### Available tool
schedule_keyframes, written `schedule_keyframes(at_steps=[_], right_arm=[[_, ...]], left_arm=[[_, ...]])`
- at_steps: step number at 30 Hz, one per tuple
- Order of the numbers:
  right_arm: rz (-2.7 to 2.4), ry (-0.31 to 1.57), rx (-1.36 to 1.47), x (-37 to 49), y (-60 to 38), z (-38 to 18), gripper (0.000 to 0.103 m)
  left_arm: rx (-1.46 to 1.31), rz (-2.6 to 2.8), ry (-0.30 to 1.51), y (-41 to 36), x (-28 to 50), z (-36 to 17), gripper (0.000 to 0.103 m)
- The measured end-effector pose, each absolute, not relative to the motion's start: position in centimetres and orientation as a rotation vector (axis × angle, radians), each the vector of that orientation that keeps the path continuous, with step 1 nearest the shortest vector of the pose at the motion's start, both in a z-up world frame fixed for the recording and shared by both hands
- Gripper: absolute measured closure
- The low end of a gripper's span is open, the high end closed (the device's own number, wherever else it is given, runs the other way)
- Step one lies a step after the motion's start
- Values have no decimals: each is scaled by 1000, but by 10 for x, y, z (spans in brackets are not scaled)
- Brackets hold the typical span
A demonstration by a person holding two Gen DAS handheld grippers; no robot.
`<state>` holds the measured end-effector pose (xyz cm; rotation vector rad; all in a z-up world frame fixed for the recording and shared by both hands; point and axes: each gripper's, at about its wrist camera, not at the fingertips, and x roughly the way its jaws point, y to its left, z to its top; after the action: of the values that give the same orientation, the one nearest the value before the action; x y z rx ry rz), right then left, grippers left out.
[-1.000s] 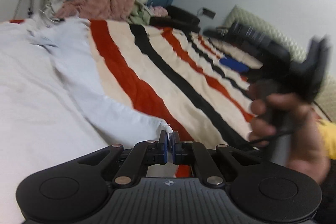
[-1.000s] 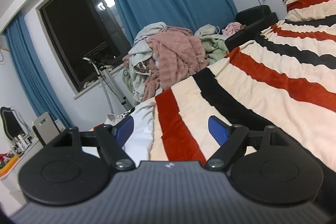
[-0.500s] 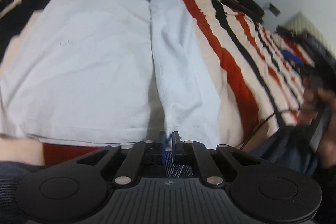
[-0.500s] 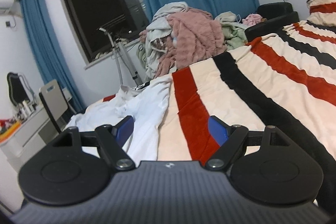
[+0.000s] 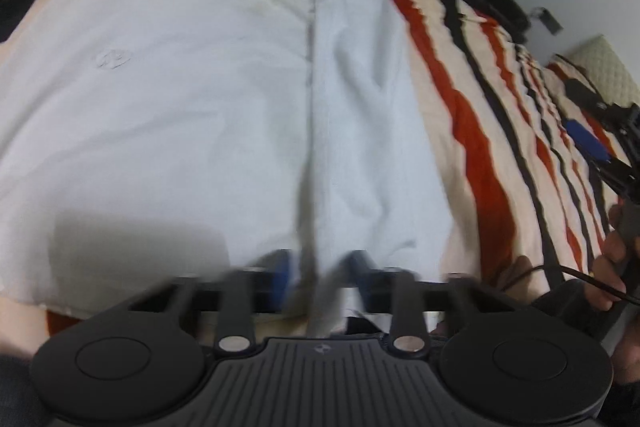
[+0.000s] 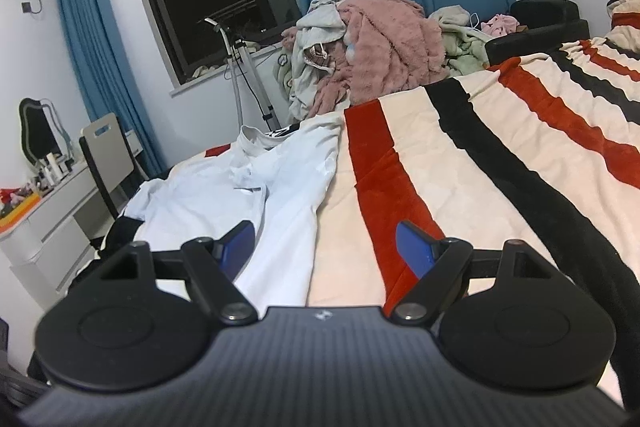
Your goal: Fold clothes
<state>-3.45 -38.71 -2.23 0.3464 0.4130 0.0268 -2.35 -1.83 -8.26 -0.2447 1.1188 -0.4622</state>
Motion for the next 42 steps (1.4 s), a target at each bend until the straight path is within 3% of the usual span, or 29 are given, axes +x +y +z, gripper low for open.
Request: schedule_keyframes(at_steps=[4, 11, 13, 15, 17, 20, 25, 30, 35, 42], right_arm=[[30, 415, 342, -35, -385, -22, 23], [33, 415, 340, -34, -383, -21, 23], [31, 412, 335, -35, -382, -20, 23], [31, 406, 330, -36, -381, -19, 23], [36, 399, 328, -36, -380, -19, 23], [43, 381, 321, -39, -376, -18, 23], [37, 333, 293, -45, -369, -13, 23], [36, 311, 265, -47, -359, -11, 23], [42, 295, 248, -49, -350, -13, 23], [44, 268, 227, -48, -339, -13, 23]], left_arm=[[-126, -442, 1041, -21, -37, -68, 99], [-4, -336, 1062, -29, -47, -71, 96], [10, -334, 1034, -30, -49, -64, 88], [33, -339, 992, -34, -50, -57, 61], [53, -350, 920, -37, -52, -44, 54], [87, -344, 813, -41, -49, -23, 29], [81, -333, 661, -50, -35, 12, 19], [56, -330, 524, -61, -26, 37, 1], [-3, -328, 448, -50, -32, 26, 0], [6, -250, 491, -29, -26, 11, 0]])
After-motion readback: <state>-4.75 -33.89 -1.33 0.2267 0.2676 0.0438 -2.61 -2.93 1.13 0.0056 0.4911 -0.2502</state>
